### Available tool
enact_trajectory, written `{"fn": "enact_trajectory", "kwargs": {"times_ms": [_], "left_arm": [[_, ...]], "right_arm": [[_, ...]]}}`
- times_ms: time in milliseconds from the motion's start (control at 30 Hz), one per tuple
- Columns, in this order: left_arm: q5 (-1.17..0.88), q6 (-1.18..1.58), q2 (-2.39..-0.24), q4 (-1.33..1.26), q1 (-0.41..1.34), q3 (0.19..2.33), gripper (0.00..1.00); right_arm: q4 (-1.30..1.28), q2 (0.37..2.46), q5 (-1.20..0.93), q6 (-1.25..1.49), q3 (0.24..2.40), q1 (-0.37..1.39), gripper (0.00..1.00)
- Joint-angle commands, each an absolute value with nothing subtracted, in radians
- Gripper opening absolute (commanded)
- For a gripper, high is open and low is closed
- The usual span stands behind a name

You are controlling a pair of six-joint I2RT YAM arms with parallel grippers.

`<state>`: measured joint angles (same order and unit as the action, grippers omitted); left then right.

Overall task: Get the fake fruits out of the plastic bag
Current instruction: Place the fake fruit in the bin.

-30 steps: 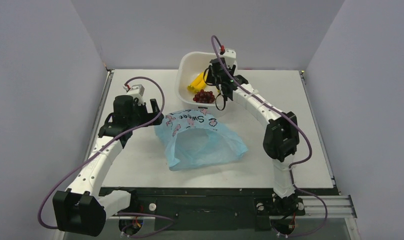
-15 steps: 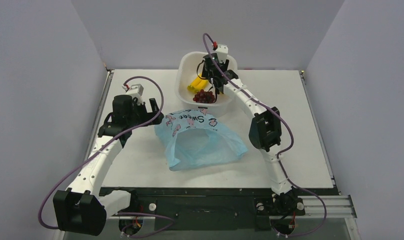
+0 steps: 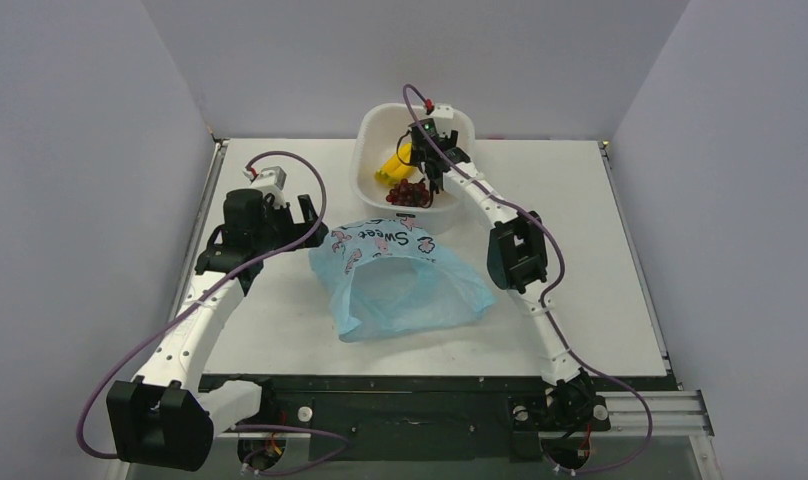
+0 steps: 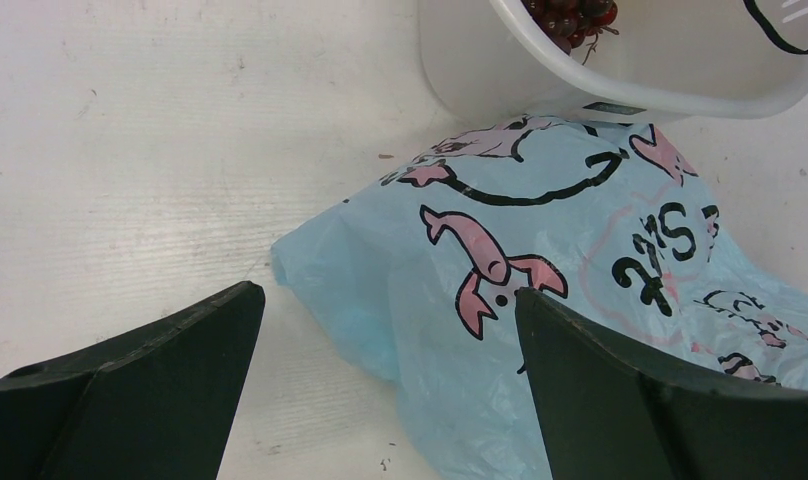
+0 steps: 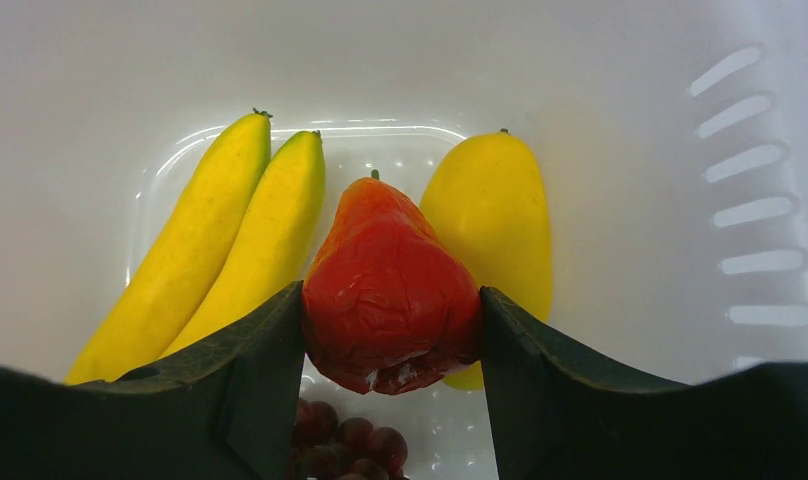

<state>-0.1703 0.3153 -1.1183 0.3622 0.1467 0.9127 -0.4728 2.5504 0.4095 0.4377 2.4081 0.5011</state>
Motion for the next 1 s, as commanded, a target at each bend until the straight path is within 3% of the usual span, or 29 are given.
{"fn": "enact_trajectory", "kwargs": {"times_ms": [0,500,633,967], "left_arm": [[-0.195,0.325,-1.109,0.312,0.138,0.914,0.97],[-0.199,0.323,-1.115,0.313,0.137,0.914,0.97],[-0.2,0.324,-1.118,0.313,0.137,0.911,0.97],[-0.188,0.314,-1.131,0.309,0.137,0.907,0.97]], "right_arm": [[-0.449,2.548,0.429,0.389,2.457,0.501,0.44],[-0.438,2.581,0.418,0.328,2.474,0.497,0.84],[-0.458,2.548,0.418,0.308,2.476,0.504,0.88],[-0.51,2.334,0.45,0.276,2.346,0.553,0.88]]}}
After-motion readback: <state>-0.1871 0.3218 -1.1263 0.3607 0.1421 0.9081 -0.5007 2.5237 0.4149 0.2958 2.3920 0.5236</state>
